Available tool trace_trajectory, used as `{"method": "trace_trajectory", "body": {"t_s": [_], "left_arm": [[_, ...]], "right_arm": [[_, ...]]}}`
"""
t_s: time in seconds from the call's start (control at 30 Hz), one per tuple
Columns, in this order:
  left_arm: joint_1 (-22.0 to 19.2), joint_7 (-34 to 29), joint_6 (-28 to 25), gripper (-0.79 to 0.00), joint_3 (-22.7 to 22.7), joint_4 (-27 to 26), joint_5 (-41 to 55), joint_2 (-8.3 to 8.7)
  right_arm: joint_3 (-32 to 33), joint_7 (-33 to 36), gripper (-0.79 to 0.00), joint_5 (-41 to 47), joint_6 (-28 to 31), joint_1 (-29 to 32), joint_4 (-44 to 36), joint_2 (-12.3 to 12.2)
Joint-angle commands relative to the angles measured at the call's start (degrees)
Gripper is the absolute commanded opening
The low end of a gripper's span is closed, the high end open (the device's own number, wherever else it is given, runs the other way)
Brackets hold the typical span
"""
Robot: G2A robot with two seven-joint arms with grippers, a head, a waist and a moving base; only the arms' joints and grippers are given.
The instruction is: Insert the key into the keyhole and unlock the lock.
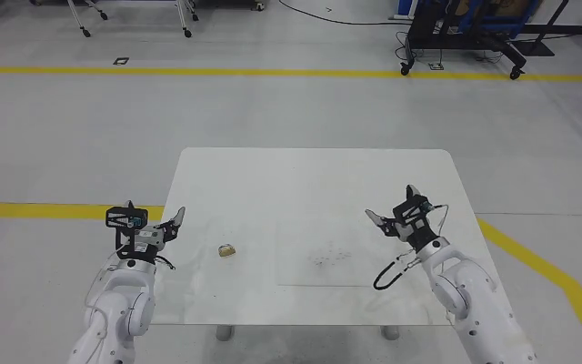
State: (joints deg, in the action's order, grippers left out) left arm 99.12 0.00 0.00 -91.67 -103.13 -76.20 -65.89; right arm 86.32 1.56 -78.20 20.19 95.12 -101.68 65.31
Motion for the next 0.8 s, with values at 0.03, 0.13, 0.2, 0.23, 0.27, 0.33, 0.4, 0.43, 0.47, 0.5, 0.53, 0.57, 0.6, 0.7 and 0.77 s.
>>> {"method": "trace_trajectory", "body": {"t_s": [0.03, 0.13, 0.2, 0.23, 0.27, 0.33, 0.4, 0.43, 0.47, 0.5, 0.53, 0.57, 0.6, 0.7, 0.77], "left_arm": [[0.0, 0.0, 0.0, 0.0, 0.0, 0.0, 0.0, 0.0], [0.0, 0.0, 0.0, 0.0, 0.0, 0.0, 0.0, 0.0], [0.0, 0.0, 0.0, 0.0, 0.0, 0.0, 0.0, 0.0], [0.0, 0.0, 0.0, 0.0, 0.0, 0.0, 0.0, 0.0], [0.0, 0.0, 0.0, 0.0, 0.0, 0.0, 0.0, 0.0], [0.0, 0.0, 0.0, 0.0, 0.0, 0.0, 0.0, 0.0], [0.0, 0.0, 0.0, 0.0, 0.0, 0.0, 0.0, 0.0], [0.0, 0.0, 0.0, 0.0, 0.0, 0.0, 0.0, 0.0], [0.0, 0.0, 0.0, 0.0, 0.0, 0.0, 0.0, 0.0], [0.0, 0.0, 0.0, 0.0, 0.0, 0.0, 0.0, 0.0], [0.0, 0.0, 0.0, 0.0, 0.0, 0.0, 0.0, 0.0], [0.0, 0.0, 0.0, 0.0, 0.0, 0.0, 0.0, 0.0], [0.0, 0.0, 0.0, 0.0, 0.0, 0.0, 0.0, 0.0], [0.0, 0.0, 0.0, 0.0, 0.0, 0.0, 0.0, 0.0], [0.0, 0.0, 0.0, 0.0, 0.0, 0.0, 0.0, 0.0]], "right_arm": [[-0.85, -0.53, 0.0, 0.04, 6.69, -1.11, 1.21, -0.26], [-1.23, -1.58, 0.0, -0.41, 13.98, -2.33, 2.73, -0.68], [-1.69, -2.31, 0.0, -0.95, 19.35, -3.39, 3.77, -0.99], [-1.96, -2.76, 0.0, -1.39, 21.97, -3.99, 4.42, -1.15], [-2.25, -3.12, 0.0, -1.94, 24.41, -4.66, 5.06, -1.3], [-2.94, -3.63, 0.0, -3.51, 27.42, -5.96, 6.21, -1.52], [-3.95, -4.72, 0.0, -4.47, 30.67, -7.17, 7.06, -1.69], [-4.44, -5.46, 0.0, -5.31, 32.39, -7.78, 7.27, -1.8], [-5.05, -6.41, 0.0, -6.32, 34.61, -8.38, 7.39, -1.94], [-5.67, -7.37, 0.0, -7.75, 36.94, -9.08, 7.42, -2.1], [-6.7, -8.22, 0.0, -9.72, 37.81, -9.66, 7.32, -2.29], [-8.3, -9.35, -0.031, -12.05, 37.81, -10.23, 7.04, -2.54], [-10.15, -11.0, -0.086, -14.42, 37.81, -11.03, 7.11, -2.89], [-15.8, -17.41, -0.286, -19.72, 37.81, -14.3, 10.38, -4.34], [-19.14, -19.73, -0.431, -22.88, 37.81, -17.33, 13.04, -5.28]]}}
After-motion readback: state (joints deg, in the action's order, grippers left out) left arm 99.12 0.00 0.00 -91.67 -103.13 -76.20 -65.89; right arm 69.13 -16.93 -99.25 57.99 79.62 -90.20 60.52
